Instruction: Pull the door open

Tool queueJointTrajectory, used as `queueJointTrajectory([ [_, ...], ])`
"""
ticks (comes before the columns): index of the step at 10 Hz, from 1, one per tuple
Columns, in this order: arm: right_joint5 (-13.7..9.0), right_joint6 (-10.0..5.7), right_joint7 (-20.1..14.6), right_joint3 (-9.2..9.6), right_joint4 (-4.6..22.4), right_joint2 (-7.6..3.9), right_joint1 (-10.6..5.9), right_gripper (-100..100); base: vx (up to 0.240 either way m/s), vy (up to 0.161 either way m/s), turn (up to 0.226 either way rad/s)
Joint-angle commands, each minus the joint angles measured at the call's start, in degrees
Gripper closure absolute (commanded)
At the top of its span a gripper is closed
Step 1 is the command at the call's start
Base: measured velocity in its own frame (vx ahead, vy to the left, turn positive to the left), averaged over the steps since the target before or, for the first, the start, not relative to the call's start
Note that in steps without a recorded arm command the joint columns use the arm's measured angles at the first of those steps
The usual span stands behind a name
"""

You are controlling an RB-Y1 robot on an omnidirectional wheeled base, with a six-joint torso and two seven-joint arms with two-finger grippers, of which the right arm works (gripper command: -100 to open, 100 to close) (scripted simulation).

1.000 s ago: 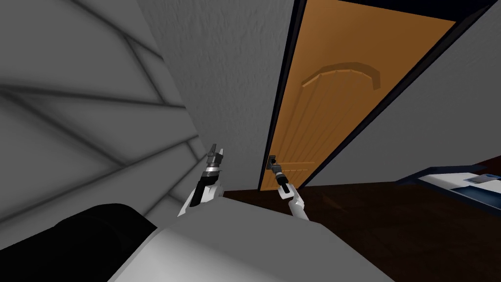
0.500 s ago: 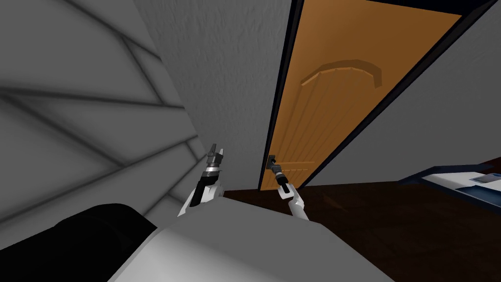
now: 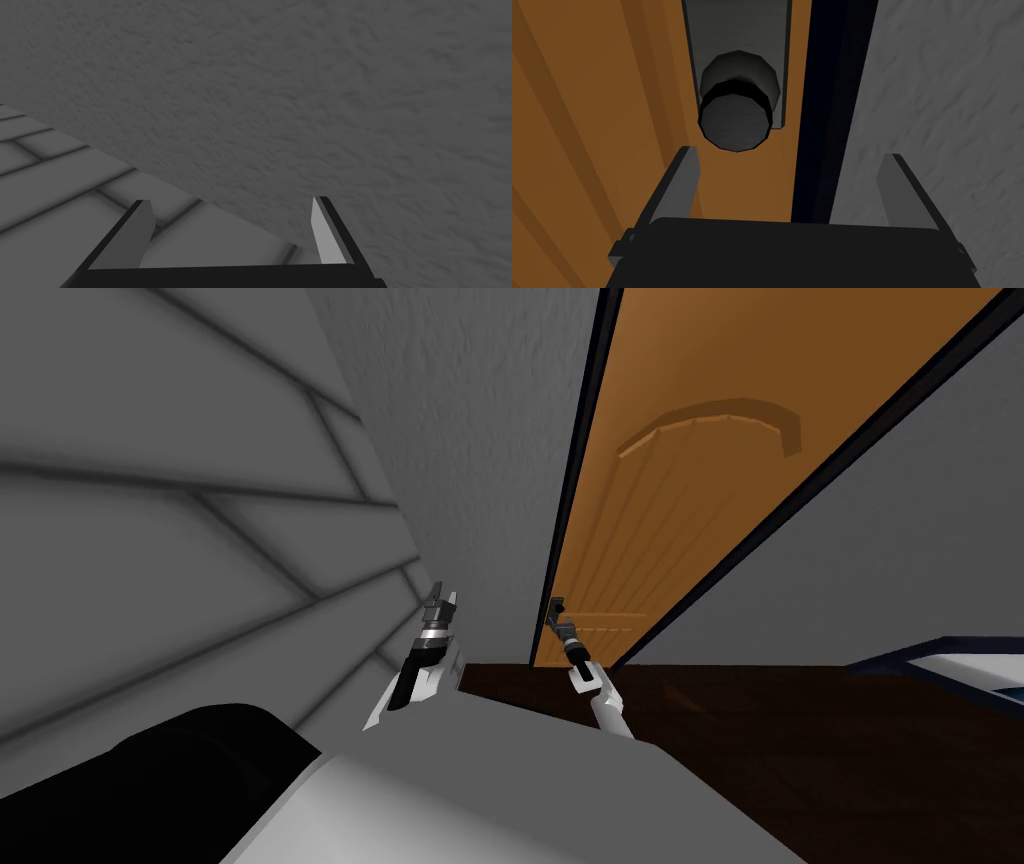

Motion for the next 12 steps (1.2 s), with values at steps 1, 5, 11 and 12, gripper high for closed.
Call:
queueJointTrajectory([
  [1,0.1,0.24,0.2,0.01,-0.5,0.26,-0.04,-100,-0.197,-0.032,-0.086],
  [5,-0.2,0.12,0.2,-1.23,-0.6,-0.17,-0.03,-100,-0.103,-0.043,-0.021],
  [11,-2.4,-1.51,-0.1,-7.29,1.2,-3.66,-0.14,-100,0.156,0.068,0.196],
  [12,-2.7,-1.68,-0.2,-7.92,1.4,-3.98,-0.15,-100,0.125,0.024,0.017],
])
